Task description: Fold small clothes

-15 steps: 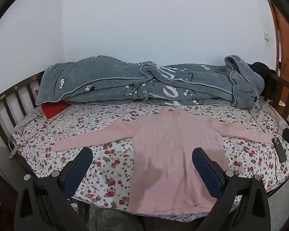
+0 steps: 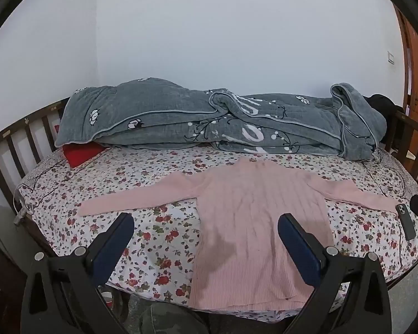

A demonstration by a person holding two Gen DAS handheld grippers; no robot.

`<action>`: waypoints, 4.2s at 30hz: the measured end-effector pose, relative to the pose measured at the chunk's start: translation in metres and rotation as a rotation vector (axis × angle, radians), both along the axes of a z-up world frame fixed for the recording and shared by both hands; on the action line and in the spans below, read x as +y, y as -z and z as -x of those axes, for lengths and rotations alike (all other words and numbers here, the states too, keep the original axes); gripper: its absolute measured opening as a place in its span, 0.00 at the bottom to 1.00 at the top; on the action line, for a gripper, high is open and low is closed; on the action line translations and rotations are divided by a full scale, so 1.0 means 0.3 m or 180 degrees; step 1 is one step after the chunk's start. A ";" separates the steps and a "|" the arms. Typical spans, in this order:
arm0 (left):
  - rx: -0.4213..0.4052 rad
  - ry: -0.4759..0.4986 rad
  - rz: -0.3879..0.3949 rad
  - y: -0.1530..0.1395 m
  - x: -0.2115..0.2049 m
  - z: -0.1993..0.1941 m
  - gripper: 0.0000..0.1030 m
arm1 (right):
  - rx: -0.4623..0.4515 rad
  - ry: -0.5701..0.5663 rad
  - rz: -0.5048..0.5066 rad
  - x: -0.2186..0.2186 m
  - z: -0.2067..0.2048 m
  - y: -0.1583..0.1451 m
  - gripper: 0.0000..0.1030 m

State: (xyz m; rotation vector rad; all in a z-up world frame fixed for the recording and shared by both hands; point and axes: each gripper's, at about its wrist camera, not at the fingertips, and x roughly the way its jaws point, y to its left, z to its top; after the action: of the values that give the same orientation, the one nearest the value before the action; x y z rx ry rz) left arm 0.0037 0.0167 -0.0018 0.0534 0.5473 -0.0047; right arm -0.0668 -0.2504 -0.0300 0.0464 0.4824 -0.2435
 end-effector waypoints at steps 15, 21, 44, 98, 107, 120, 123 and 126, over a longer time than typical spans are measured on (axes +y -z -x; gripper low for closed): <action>-0.0021 0.0001 0.0024 -0.004 -0.003 -0.004 1.00 | 0.0002 -0.0016 0.0000 0.003 -0.006 0.010 1.00; -0.0031 -0.0008 0.0014 -0.006 0.002 -0.005 1.00 | 0.0007 -0.0023 -0.0002 -0.001 -0.009 0.008 1.00; -0.0076 0.0012 0.0058 0.007 0.007 0.015 1.00 | 0.0000 -0.0036 0.0006 0.002 -0.009 0.013 1.00; 0.0179 -0.0056 0.0255 0.216 0.128 -0.220 1.00 | -0.0226 -0.0214 0.0231 0.084 -0.317 0.184 1.00; 0.0491 -0.0316 0.0385 0.399 0.296 -0.417 1.00 | 0.0188 -0.0361 0.0106 0.106 -0.527 0.402 1.00; 0.0804 -0.1046 0.0564 0.585 0.749 -0.649 0.95 | 0.0509 -0.0176 -0.0041 0.079 -0.722 0.513 1.00; 0.0834 -0.1273 0.0651 0.608 0.857 -0.689 0.91 | 0.0439 -0.0195 -0.0022 0.078 -0.753 0.497 1.00; 0.0845 -0.1419 0.0866 0.631 0.969 -0.724 0.81 | 0.0429 -0.0186 -0.0006 0.074 -0.786 0.488 1.00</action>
State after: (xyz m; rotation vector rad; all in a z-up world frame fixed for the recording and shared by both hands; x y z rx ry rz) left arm 0.2210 0.3075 -0.1912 -0.3395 0.8100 0.3521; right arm 0.1691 -0.2283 -0.1764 0.0177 0.6172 -0.1896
